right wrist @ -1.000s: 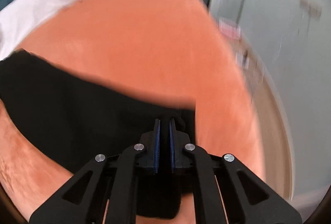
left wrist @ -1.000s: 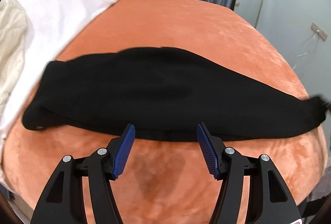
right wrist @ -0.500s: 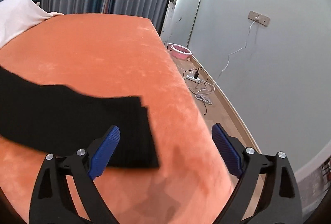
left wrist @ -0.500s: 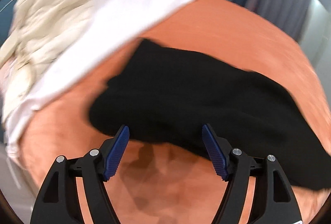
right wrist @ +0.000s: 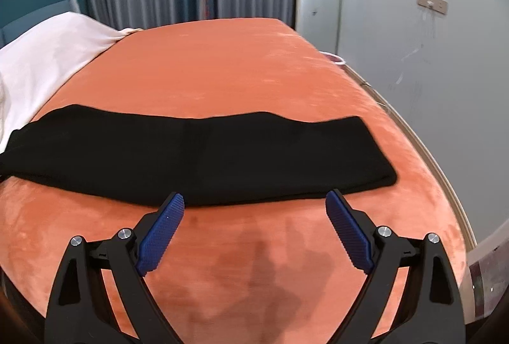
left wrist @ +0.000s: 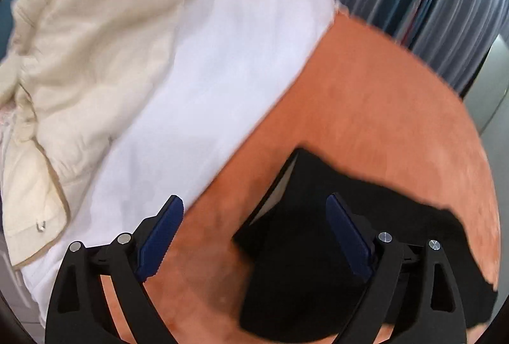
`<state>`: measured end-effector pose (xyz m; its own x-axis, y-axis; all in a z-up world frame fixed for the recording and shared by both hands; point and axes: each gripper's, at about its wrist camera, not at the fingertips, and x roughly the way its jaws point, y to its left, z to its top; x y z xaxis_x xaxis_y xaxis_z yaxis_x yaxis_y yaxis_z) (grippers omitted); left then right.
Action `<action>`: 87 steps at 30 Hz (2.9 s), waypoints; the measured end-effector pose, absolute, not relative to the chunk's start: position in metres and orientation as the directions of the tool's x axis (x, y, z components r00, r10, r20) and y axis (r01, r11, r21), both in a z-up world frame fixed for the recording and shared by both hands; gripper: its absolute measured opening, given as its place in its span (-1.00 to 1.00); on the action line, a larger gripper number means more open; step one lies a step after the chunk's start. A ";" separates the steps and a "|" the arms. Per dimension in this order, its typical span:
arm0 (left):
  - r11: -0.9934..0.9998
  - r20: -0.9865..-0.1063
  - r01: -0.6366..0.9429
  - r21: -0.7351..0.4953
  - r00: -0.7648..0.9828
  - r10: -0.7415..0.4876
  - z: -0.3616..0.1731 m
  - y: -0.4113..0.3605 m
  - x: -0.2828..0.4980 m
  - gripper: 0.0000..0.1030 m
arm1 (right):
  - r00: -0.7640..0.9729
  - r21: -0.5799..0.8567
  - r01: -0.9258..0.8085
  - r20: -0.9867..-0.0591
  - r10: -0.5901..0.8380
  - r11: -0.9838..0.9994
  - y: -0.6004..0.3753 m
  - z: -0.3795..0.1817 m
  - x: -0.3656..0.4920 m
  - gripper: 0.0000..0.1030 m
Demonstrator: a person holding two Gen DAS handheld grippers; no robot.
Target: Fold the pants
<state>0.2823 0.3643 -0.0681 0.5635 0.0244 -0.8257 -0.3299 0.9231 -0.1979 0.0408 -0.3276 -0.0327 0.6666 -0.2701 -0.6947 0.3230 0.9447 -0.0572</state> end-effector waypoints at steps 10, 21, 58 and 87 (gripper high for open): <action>0.540 -0.660 -0.380 -0.751 0.408 -0.630 -0.146 0.385 0.195 0.68 | 0.671 -0.071 -0.054 -0.741 -0.016 0.996 -0.165 -0.047 0.091 0.72; 0.541 -0.582 -0.243 -0.805 0.498 -0.643 -0.086 0.377 0.270 -0.92 | 0.653 -0.099 -0.126 -0.757 0.007 0.987 -0.091 -0.061 0.063 0.72; 0.985 -0.670 -0.147 0.093 0.722 0.171 -0.066 0.217 0.251 0.39 | 0.640 0.054 0.491 -0.700 -0.317 0.870 -0.373 -0.031 0.014 0.76; 0.993 -0.781 -0.112 -0.030 0.622 0.047 -0.086 0.061 0.307 0.68 | 0.486 -0.165 0.517 -0.752 -0.447 0.840 -0.563 -0.075 0.082 -0.85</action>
